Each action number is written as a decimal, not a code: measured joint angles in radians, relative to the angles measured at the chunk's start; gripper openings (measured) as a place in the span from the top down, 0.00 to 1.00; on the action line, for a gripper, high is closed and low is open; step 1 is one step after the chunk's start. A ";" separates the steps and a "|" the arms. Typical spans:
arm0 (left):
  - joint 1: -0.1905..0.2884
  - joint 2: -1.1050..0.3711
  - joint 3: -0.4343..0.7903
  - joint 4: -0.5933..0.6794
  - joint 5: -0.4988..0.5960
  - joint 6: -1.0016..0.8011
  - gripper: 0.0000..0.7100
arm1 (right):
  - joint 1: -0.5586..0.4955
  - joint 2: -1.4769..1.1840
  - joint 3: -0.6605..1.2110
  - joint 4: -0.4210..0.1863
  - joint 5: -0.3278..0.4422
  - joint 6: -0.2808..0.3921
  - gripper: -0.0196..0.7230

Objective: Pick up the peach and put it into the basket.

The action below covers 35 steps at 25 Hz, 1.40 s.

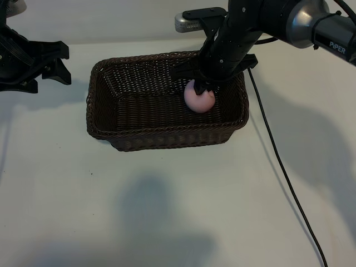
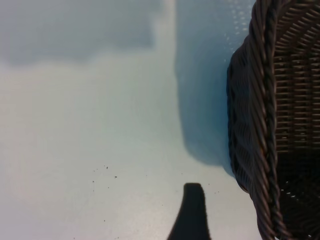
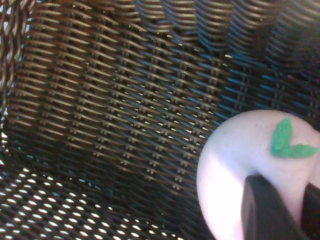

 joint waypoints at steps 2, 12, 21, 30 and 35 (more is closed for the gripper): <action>0.000 0.000 0.000 0.000 0.000 0.000 0.17 | 0.000 0.000 0.000 -0.004 0.001 -0.003 0.69; 0.000 0.000 0.000 0.000 -0.001 0.000 0.17 | 0.000 -0.038 -0.118 -0.060 0.150 -0.018 0.29; 0.000 0.000 0.000 0.000 -0.001 0.000 0.17 | -0.056 -0.061 -0.240 -0.133 0.339 -0.013 0.30; 0.000 0.000 0.000 0.000 0.000 0.000 0.17 | -0.166 -0.061 -0.242 -0.160 0.344 -0.013 0.31; 0.000 0.000 0.000 0.000 0.000 0.000 0.17 | -0.167 -0.061 -0.242 -0.183 0.345 -0.013 0.31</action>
